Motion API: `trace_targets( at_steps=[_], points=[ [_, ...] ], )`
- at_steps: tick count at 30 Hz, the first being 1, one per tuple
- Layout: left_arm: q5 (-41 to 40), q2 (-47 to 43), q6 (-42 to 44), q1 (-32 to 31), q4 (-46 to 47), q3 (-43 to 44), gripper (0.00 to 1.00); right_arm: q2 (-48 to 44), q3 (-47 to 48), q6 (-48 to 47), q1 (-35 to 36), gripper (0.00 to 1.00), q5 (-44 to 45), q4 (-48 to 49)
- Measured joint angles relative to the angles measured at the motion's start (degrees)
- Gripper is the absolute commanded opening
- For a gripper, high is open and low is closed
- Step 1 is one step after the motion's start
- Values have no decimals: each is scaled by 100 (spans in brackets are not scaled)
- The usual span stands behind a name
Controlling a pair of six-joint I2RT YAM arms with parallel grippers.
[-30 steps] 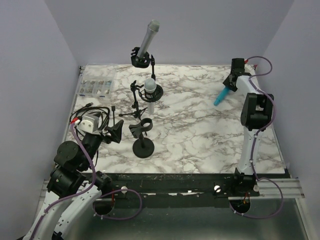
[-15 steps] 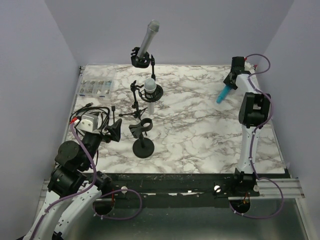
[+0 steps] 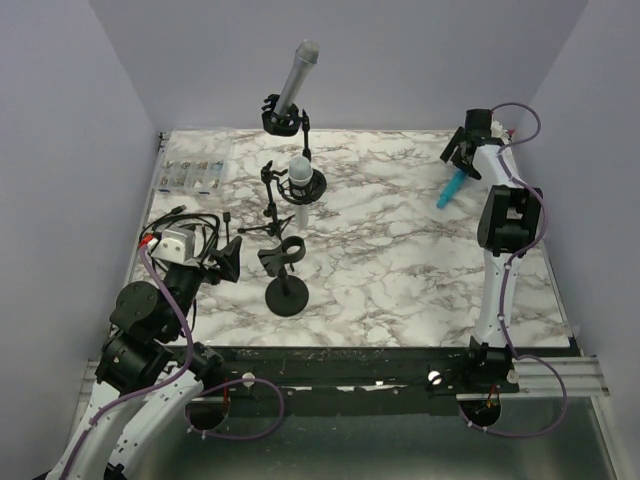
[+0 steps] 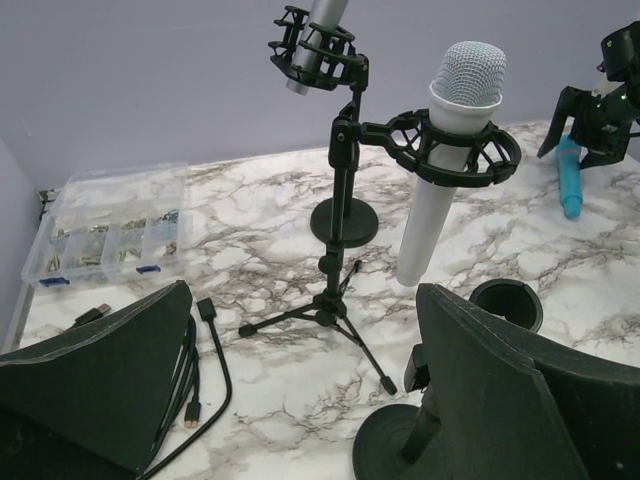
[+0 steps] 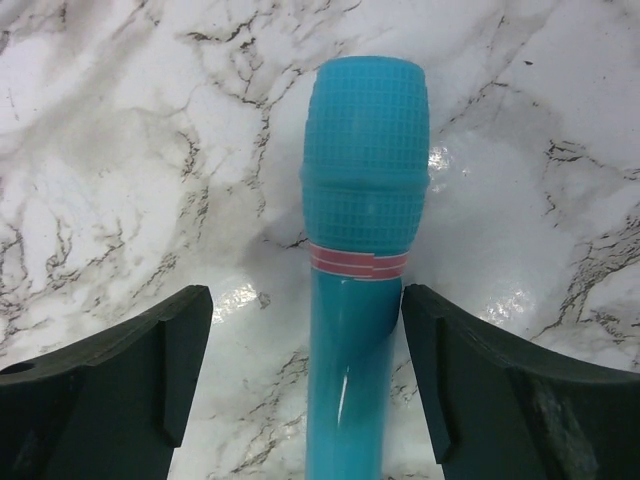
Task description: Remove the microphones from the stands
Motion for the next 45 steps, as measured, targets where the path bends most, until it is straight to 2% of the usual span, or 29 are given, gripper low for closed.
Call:
trace_targets(
  at_steps=[4, 10, 17, 20, 26, 36, 42, 45],
  points=[
    [-52, 33, 15, 0, 4, -9, 98, -424, -446, -11, 0, 85, -28, 39],
    [-94, 131, 35, 0, 17, -44, 98, -2124, -2238, 13, 2, 85, -42, 352],
    [-160, 262, 66, 0, 28, -44, 99, -3460, -3357, 249, 201, 85, -463, 922],
    [-170, 306, 79, 0, 37, -44, 99, -3851, -3899, 310, 533, 85, -741, 1156],
    [-170, 404, 79, 0, 42, -48, 99, -4496, -4894, 358, 1659, 85, -1327, 1561],
    [-173, 564, 101, 13, 42, -55, 99, -5298, -4802, -96, 3305, 85, -1414, 1655],
    [-175, 546, 103, 33, 42, -55, 99, -6282, -4791, -420, 4168, 84, -1416, 2321],
    [-173, 551, 103, 33, 39, -55, 99, -6457, -4636, -522, 4492, 84, -1416, 2594]
  ],
)
